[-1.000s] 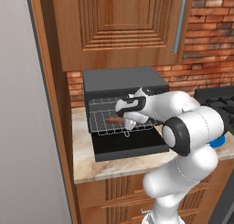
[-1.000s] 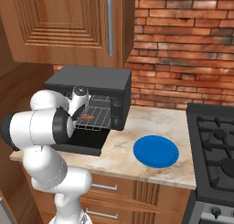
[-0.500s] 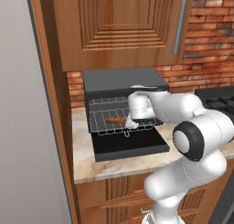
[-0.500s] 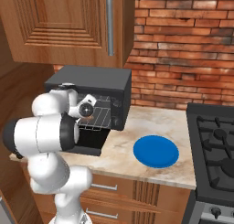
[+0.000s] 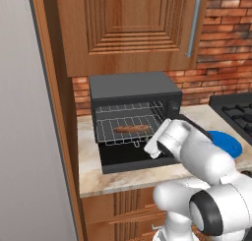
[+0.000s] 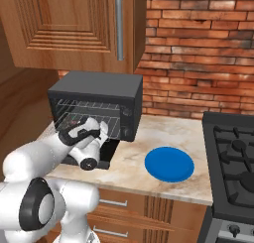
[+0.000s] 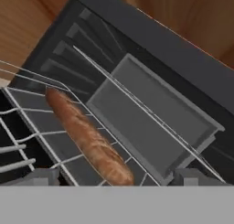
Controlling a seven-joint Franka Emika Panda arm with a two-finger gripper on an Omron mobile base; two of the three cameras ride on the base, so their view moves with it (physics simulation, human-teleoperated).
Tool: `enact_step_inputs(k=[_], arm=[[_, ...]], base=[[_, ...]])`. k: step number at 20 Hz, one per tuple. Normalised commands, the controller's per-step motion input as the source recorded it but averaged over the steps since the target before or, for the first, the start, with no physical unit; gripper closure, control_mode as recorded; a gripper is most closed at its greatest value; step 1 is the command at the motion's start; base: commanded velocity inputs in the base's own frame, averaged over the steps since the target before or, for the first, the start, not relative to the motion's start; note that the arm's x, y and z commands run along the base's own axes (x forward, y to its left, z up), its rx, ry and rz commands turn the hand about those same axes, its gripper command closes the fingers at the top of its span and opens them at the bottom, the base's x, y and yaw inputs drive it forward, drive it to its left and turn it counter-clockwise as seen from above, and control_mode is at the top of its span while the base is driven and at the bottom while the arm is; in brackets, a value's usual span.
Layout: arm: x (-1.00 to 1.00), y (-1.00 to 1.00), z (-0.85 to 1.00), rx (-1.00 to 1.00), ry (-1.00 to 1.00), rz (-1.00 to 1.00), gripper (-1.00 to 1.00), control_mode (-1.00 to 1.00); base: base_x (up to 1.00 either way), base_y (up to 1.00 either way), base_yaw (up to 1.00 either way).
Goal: Pull the toaster oven rack outwards. Pick up the baguette from the plate and place it on the toaster oven rack. Close the toaster oven door fully and set the temperature to the lowest setting.
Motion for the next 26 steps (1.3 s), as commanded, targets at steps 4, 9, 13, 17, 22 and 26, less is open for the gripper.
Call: enact_step_inputs(k=[4,9,13,17,22,26], arm=[[-0.55,-0.61,1.00,0.00,-0.17,0.00,-1.00,-1.00],[-0.32,-0.57,1.00,0.00,-0.15,0.01,-1.00,-1.00],[-0.28,-0.53,0.82,0.00,-0.09,0.04,-1.00,-1.00],[-0.36,-0.52,0.31,-0.09,-0.01,0.09,-1.00,-1.00],[-0.38,-0.30,0.00,-0.35,0.09,0.15,-1.00,-1.00],[-0.51,-0.01,0.00,-0.60,0.12,0.20,-1.00,-1.00]], base=[[0.00,0.00,0.00],[0.00,0.00,0.00],[0.00,0.00,0.00],[0.00,0.00,0.00],[0.00,0.00,0.00],[0.00,0.00,0.00]])
